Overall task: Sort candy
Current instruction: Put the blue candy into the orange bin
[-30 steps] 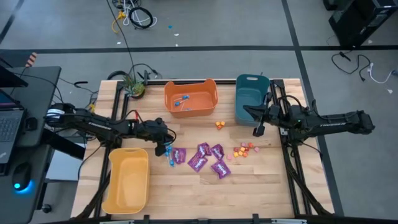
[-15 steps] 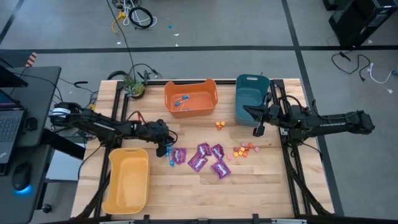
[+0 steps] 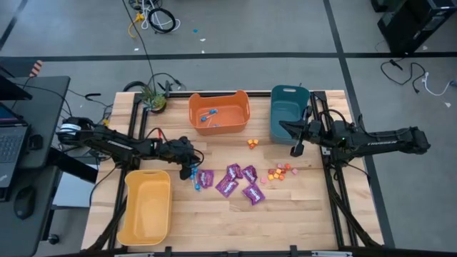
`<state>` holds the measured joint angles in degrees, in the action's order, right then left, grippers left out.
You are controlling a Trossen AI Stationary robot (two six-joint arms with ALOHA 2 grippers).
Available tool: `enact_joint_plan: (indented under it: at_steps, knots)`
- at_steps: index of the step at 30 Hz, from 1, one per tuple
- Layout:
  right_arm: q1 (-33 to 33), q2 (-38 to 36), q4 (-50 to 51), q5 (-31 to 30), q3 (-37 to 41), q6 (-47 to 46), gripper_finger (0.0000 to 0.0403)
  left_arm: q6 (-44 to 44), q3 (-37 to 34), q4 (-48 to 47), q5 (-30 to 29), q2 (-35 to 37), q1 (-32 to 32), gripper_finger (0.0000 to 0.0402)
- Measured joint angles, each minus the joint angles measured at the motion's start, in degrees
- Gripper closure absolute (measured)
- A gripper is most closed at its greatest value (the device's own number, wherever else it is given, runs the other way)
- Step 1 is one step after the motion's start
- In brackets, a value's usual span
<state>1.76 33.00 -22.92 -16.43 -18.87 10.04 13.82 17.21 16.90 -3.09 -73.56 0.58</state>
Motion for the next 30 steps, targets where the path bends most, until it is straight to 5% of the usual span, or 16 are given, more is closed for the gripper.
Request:
enact_joint_plan:
  at_steps: [30]
  knots:
    - [0.0,0.0,0.0,0.0,0.0,0.2,0.0403,3.0,0.0,0.9,-2.0,-2.8,-1.9,0.0345]
